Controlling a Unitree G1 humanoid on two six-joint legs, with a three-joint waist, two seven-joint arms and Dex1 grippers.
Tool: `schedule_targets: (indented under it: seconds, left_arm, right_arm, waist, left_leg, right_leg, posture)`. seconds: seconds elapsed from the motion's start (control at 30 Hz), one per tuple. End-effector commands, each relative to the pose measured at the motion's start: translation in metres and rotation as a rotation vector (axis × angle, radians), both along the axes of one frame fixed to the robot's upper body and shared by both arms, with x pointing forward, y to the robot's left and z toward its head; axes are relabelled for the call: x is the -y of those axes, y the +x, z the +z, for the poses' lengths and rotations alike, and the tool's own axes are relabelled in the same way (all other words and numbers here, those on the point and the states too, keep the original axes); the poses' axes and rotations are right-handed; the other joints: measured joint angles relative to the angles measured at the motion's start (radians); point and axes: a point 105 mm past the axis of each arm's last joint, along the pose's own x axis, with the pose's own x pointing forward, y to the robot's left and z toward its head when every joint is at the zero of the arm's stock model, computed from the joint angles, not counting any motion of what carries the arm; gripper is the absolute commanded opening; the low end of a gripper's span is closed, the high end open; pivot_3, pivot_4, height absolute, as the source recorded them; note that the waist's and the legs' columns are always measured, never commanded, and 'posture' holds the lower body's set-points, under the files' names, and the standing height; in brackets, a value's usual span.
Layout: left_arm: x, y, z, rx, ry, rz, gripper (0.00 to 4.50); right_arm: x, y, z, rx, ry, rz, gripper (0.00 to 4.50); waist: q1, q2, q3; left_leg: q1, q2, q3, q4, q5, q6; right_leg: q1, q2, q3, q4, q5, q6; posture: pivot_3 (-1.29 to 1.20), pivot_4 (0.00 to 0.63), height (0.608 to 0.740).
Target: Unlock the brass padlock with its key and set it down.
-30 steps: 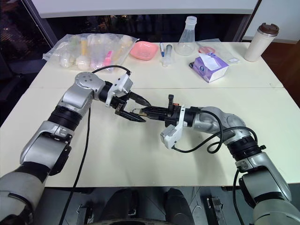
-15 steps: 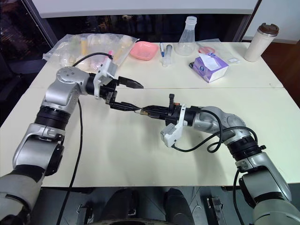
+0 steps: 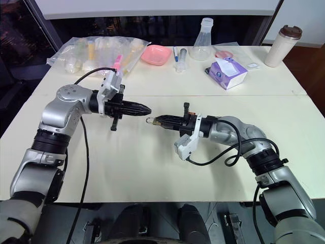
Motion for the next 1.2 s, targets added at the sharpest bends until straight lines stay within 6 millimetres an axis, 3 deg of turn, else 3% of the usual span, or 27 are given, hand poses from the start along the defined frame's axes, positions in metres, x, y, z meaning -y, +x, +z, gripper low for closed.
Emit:
schedule_targets:
  seconds: [0.03,0.6,0.93,1.2]
  left_arm:
    - [0.000,-0.004,-0.001,0.021,0.021,-0.016,0.03]
    - [-0.001,0.005,-0.026,-0.001,0.085,0.007,0.03]
    - [0.001,0.018,-0.030,0.013,0.070,0.062,0.03]
    - [-0.009,0.024,-0.026,0.032,0.055,0.109,0.03]
  right_arm:
    - [0.001,-0.002,0.012,0.024,0.041,0.009,0.00]
    - [-0.002,-0.003,0.016,0.030,0.044,0.016,0.00]
    - [-0.003,-0.004,0.017,0.030,0.047,0.018,0.00]
    - [-0.003,-0.004,0.016,0.017,0.049,0.012,0.00]
  waist:
    - [0.000,0.000,0.000]
    - [0.002,0.000,0.000]
    - [0.001,0.000,0.000]
    - [0.001,0.000,0.000]
  left_leg:
    - [0.000,0.000,0.000,0.000,0.000,0.000]
    - [0.000,0.000,0.000,0.000,0.000,0.000]
    - [0.000,0.000,0.000,0.000,0.000,0.000]
    - [0.000,0.000,0.000,0.000,0.000,0.000]
  right_leg:
    - [0.000,0.000,0.000,0.000,0.000,0.000]
    - [0.000,0.000,0.000,0.000,0.000,0.000]
    - [0.000,0.000,0.000,0.000,0.000,0.000]
    - [0.000,0.000,0.000,0.000,0.000,0.000]
  posture:
    - [0.00,0.150,0.715]
    - [0.00,0.150,0.715]
    - [0.00,0.150,0.715]
    - [0.00,0.150,0.715]
